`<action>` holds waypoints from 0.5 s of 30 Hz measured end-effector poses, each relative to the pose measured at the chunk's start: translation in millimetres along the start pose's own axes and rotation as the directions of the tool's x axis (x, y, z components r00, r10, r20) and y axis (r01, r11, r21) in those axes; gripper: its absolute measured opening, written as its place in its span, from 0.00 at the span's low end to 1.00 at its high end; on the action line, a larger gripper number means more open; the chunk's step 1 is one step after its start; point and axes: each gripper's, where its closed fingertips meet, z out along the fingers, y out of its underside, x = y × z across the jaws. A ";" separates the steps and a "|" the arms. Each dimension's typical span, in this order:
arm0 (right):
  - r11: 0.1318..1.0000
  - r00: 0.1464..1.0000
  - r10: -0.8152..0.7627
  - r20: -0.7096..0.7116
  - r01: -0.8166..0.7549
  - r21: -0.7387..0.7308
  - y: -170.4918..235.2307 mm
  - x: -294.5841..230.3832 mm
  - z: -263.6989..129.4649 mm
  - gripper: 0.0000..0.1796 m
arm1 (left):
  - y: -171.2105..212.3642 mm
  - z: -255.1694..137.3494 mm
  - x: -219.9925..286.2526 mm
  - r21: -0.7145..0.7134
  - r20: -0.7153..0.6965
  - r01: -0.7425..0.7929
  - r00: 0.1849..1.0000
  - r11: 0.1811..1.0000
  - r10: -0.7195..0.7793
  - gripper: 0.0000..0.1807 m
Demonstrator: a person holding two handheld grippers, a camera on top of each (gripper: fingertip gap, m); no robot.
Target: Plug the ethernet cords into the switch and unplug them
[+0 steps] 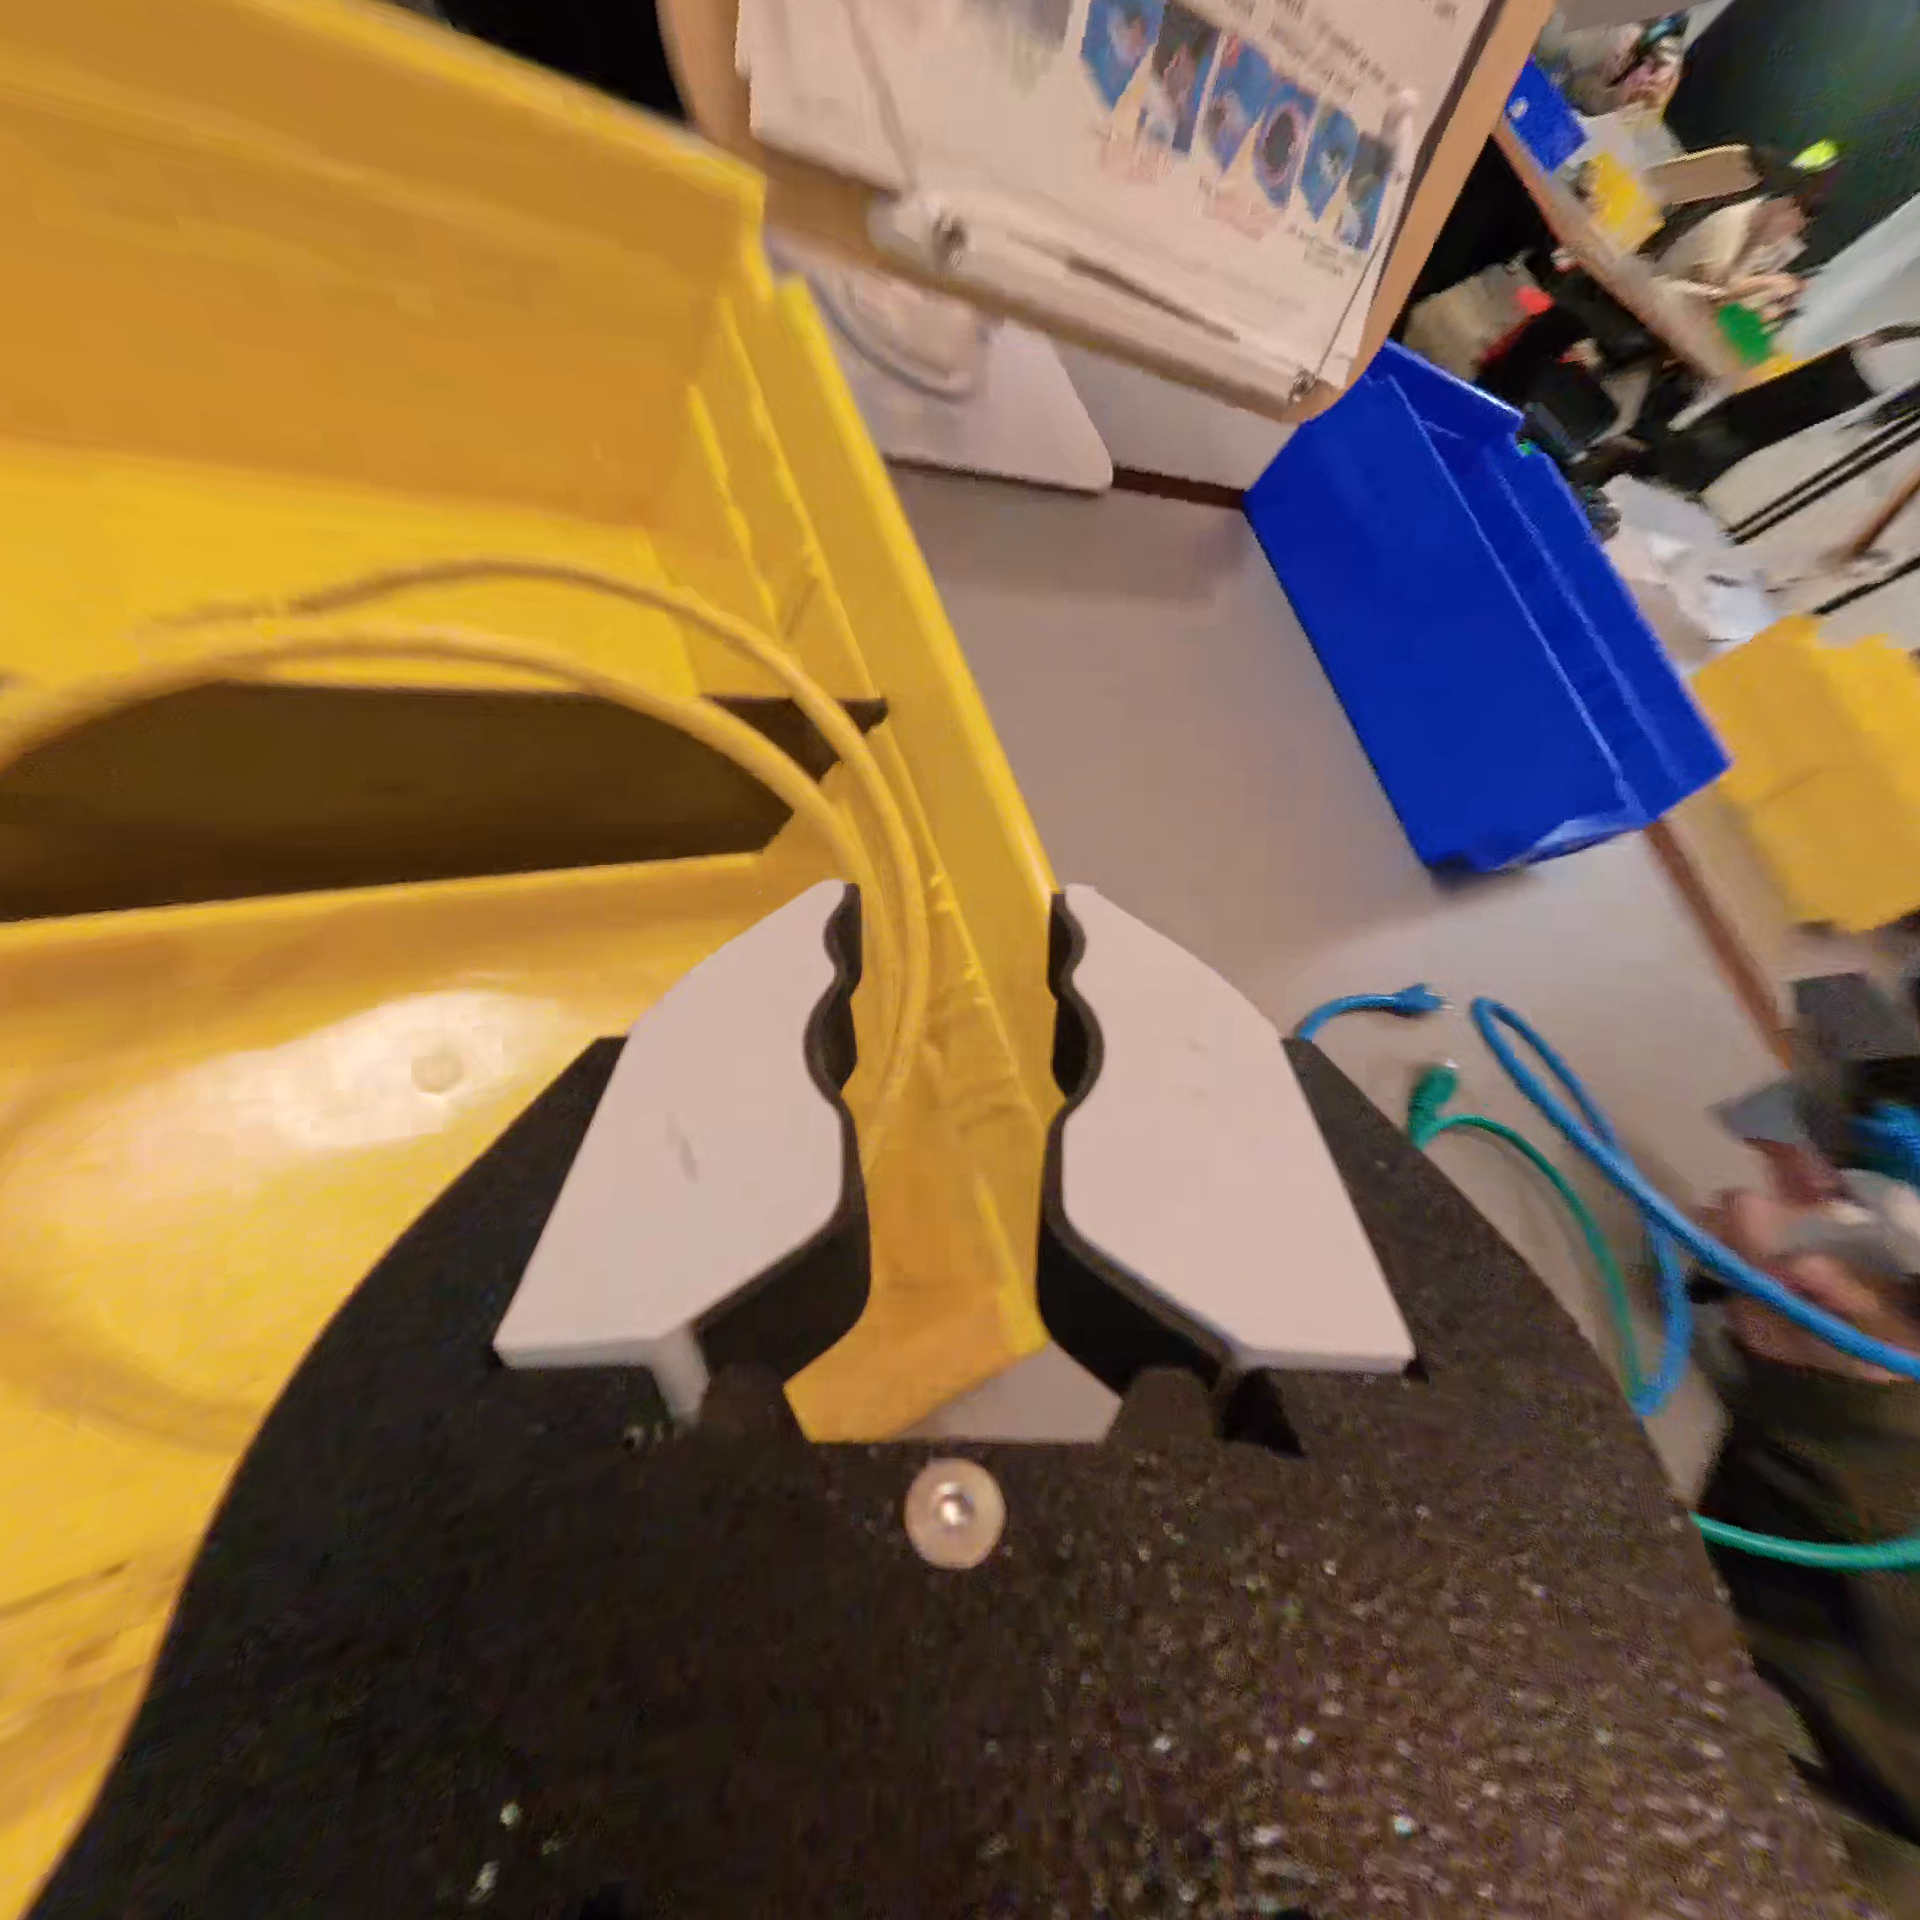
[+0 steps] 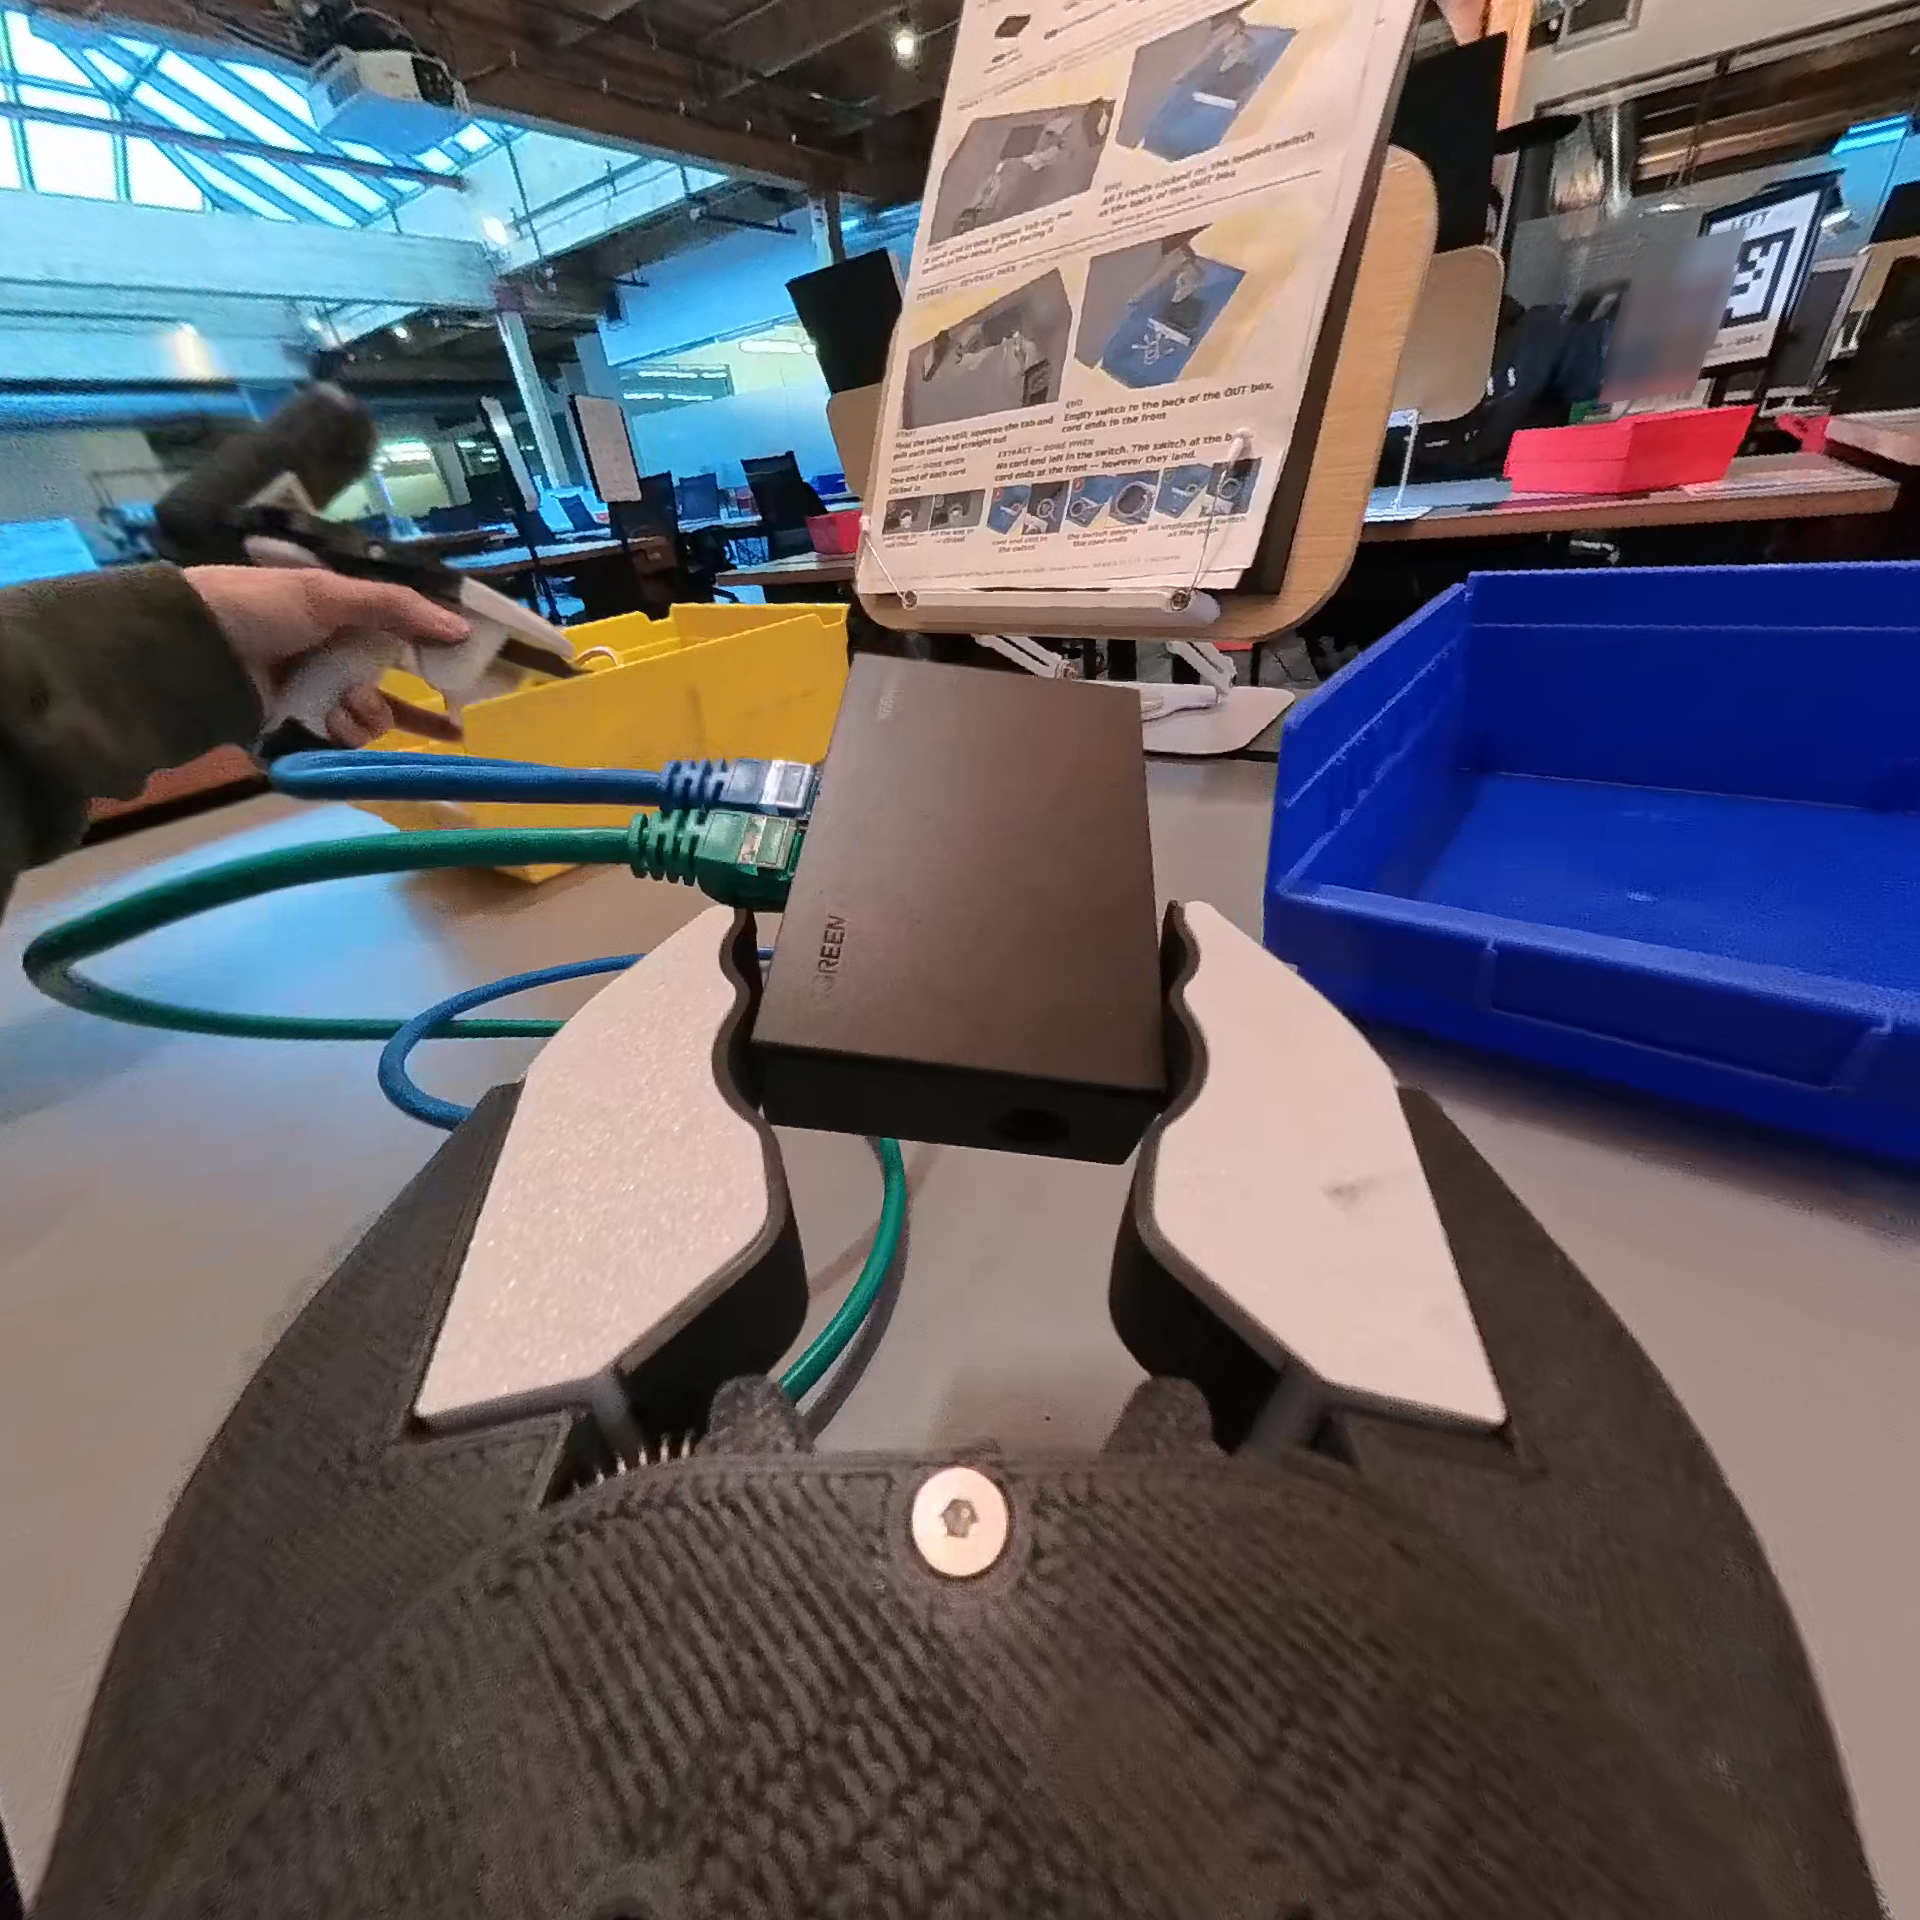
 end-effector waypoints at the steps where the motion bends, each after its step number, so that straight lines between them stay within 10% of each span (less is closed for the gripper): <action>1: 1.000 1.000 -0.011 0.002 0.011 -0.006 0.7 -1.4 0.7 0.41 | 4.1 6.2 -6.4 -0.036 -0.011 0.035 0.999 0.999 -0.036 0.18; 10: 0.998 0.999 -0.045 0.031 0.046 -0.033 4.4 -8.3 3.3 0.41 | 9.3 41.3 -1.9 -0.120 -0.201 0.223 0.949 0.967 -0.243 0.05; 15: 0.999 0.999 -0.030 0.039 0.031 -0.015 2.0 -7.9 1.3 0.41 | -12.8 27.0 4.2 0.048 -0.203 0.080 0.977 0.996 -0.069 0.03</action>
